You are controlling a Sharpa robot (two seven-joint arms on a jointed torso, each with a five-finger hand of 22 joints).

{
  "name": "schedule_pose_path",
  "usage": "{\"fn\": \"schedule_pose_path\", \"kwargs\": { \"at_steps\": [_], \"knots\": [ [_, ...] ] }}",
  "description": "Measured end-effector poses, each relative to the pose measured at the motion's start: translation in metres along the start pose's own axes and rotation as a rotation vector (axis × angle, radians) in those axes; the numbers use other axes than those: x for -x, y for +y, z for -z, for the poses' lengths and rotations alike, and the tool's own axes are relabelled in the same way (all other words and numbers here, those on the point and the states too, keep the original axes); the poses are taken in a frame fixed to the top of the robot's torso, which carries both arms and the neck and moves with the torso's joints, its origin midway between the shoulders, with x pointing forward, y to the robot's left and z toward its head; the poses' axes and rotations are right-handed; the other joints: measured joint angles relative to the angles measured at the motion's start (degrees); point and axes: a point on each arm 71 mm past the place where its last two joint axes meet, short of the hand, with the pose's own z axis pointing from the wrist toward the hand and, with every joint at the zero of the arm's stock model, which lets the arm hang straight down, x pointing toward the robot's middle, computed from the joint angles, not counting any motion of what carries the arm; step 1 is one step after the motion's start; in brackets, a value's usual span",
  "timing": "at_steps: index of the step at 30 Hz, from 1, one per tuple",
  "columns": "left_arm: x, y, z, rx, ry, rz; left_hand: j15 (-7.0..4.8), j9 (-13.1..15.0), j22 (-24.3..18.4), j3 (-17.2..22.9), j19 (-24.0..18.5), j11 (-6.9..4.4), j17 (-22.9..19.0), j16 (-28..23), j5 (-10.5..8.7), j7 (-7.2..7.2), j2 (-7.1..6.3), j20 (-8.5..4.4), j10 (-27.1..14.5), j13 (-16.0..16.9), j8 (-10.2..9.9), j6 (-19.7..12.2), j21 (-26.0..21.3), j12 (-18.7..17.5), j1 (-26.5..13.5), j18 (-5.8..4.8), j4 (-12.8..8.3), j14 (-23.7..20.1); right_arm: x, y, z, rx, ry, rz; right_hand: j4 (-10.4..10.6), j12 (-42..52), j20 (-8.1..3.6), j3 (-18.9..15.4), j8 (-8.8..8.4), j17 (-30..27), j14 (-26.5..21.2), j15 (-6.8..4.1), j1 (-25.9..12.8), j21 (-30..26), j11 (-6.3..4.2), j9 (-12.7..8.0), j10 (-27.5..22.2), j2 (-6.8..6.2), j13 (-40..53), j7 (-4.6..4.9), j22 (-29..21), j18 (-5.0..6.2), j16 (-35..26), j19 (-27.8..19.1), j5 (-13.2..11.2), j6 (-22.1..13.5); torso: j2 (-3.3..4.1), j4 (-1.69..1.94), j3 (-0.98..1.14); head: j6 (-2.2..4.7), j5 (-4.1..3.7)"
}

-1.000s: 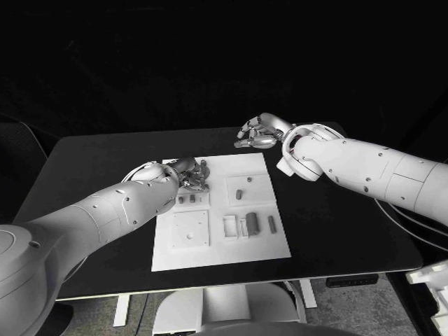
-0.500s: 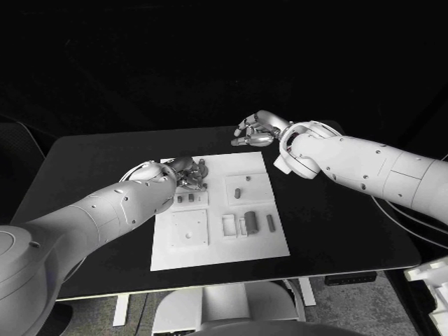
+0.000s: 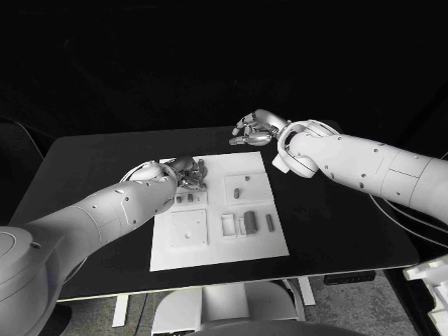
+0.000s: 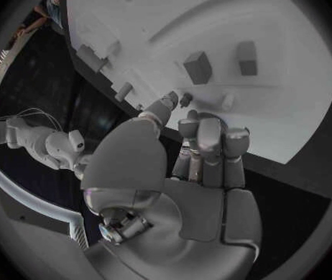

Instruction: Assemble the parts on the task board

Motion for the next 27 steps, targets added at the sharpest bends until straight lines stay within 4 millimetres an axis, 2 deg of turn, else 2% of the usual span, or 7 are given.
{"fn": "schedule_pose_path", "kwargs": {
  "at_steps": [17, 20, 27],
  "knots": [
    [0.0011, 0.0012, -0.0010, 0.011, -0.003, 0.005, -0.17, 0.0, 0.0, 0.2, 0.0, -0.18, 0.0, 0.0, 0.00, 0.00, 0.25, 0.01, -0.3, 0.0, 0.0, 0.0, 0.0, 0.0, -0.2, 0.00, 0.2, -0.2, 0.0014, 0.0044, -0.0013, 0.008, -0.001, 0.000, 0.0, 0.0, 0.00, 0.0, 0.00, 0.0, 0.0, 0.00, 0.0, 0.0, 0.00, 0.0, 0.0, 0.00, 0.0, 0.00, 0.0, 0.00, 0.0, 0.0, 0.0, 0.0, 0.06, -0.05, -0.07, -0.06, -0.39],
    [0.0011, 0.0007, -0.0012, 0.011, -0.002, 0.006, 0.04, 0.0, 0.0, 0.4, -0.1, 0.00, 0.0, 0.0, 0.00, 0.00, 0.69, 0.06, -0.4, 0.0, 0.0, 0.0, 0.0, 0.0, -0.2, 0.01, 0.4, -0.4, 0.0022, 0.0054, -0.0015, 0.010, -0.003, 0.001, 0.0, 0.0, 0.00, 0.0, 0.00, 0.0, 0.0, 0.00, 0.0, 0.0, 0.00, 0.0, 0.0, 0.00, 0.0, 0.00, 0.0, 0.00, 0.0, 0.0, 0.0, 0.0, 0.09, -0.07, -0.07, -0.16, -0.51],
    [0.0009, -0.0001, -0.0017, 0.011, -0.001, 0.007, 0.04, 0.0, 0.0, 0.4, -0.1, 0.01, 0.0, 0.2, 0.00, 0.00, 0.69, 0.10, -0.4, 0.0, 0.0, 0.0, 0.0, 0.0, -0.2, 0.02, 0.4, -0.4, 0.0033, 0.0079, -0.0023, 0.015, -0.004, 0.001, 0.0, 0.0, 0.00, 0.0, 0.00, 0.0, 0.0, 0.00, 0.0, 0.0, 0.00, 0.0, 0.0, 0.00, 0.0, 0.00, 0.0, -0.01, 0.0, 0.0, 0.0, 0.0, 0.10, -0.04, -0.04, -0.36, -0.79]
  ]
}}
